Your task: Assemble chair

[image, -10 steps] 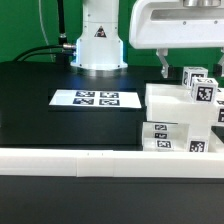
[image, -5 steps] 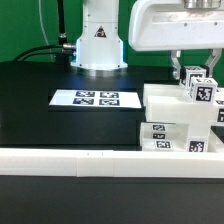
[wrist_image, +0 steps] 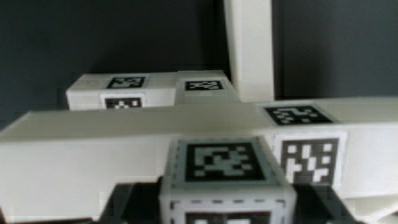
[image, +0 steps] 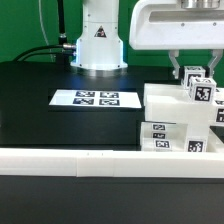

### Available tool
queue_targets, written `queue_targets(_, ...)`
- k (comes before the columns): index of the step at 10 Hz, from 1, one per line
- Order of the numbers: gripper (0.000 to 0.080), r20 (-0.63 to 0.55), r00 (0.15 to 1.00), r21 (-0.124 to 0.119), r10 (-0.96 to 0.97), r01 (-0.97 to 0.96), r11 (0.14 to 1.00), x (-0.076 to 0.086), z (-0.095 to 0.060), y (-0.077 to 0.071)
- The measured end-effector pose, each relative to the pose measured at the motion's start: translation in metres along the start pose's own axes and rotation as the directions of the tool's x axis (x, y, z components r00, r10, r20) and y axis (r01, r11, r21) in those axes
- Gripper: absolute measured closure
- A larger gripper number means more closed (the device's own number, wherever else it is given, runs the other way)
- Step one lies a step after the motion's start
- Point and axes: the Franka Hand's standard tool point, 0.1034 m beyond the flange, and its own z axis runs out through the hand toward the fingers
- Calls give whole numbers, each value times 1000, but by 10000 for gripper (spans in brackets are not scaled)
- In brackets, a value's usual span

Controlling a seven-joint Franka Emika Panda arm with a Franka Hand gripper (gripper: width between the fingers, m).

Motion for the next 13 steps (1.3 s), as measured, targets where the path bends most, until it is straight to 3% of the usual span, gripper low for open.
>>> queue_targets(5, 515, 2, 965, 2, 262, -262, 965, -1, 0, -1)
queue_targets(9, 515, 12, 866, 11, 500, -500, 866, -2, 0, -4)
queue_targets(13, 515, 27, 698, 17, 715, -716, 698, -1, 0, -6)
